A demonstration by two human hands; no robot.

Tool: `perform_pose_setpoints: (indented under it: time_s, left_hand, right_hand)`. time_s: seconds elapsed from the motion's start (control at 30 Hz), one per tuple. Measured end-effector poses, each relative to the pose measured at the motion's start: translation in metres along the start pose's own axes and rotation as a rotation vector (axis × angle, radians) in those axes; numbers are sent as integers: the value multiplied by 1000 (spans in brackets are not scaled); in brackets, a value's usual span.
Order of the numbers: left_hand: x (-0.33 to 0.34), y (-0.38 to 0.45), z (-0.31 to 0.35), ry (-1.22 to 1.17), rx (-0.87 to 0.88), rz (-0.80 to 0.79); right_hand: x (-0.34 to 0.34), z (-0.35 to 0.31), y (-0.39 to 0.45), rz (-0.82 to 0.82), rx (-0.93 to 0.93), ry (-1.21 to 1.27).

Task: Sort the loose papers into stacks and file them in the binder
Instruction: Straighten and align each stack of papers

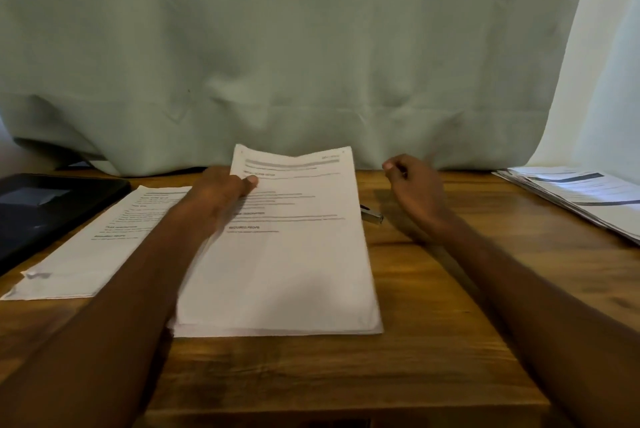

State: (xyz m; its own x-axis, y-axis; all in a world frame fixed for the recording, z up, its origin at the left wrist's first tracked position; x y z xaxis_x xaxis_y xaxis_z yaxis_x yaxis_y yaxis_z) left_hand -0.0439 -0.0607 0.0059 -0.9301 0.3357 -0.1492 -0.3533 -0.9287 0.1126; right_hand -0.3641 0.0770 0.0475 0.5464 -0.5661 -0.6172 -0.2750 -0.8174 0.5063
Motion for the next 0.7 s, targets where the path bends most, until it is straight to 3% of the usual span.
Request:
perform_pose_setpoints:
  time_s: [0.1, 0.17, 0.33, 0.47, 0.53, 0.6, 0.7]
  left_hand:
    - [-9, 0, -5, 179, 0, 34]
    - [-10, -1, -3, 265, 16, 67]
    - [-7, -4, -1, 295, 35, 96]
    - [3, -6, 4, 278, 64, 114]
    - [7, -6, 3, 216, 61, 95]
    - [14, -5, 0, 160, 62, 70]
    - [36, -7, -6, 164, 71, 10]
  right_hand:
    - [40, 12, -2, -323, 70, -50]
    - [57, 8, -6, -442, 49, -134]
    - [68, -3, -9, -498, -34, -72]
    - [55, 12, -3, -390, 54, -84]
    - [45, 37, -1, -298, 210, 122]
    - [37, 58, 2, -193, 361, 487]
    - [29, 60, 9, -124, 372, 947]
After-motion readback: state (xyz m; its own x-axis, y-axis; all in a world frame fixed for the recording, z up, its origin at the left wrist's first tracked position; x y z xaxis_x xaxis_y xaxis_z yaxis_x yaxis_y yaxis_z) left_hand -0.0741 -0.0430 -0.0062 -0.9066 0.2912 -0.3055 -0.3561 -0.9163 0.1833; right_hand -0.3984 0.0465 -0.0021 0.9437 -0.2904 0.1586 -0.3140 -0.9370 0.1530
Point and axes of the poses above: each hand's wrist, its own y-axis towards the middle knuckle, its own x-axis out of the palm, z = x × y, the point moved 10 cm from there along y, towards the middle knuckle, and after that the axes turned 13 degrees about -z, right-handed, at the moved point
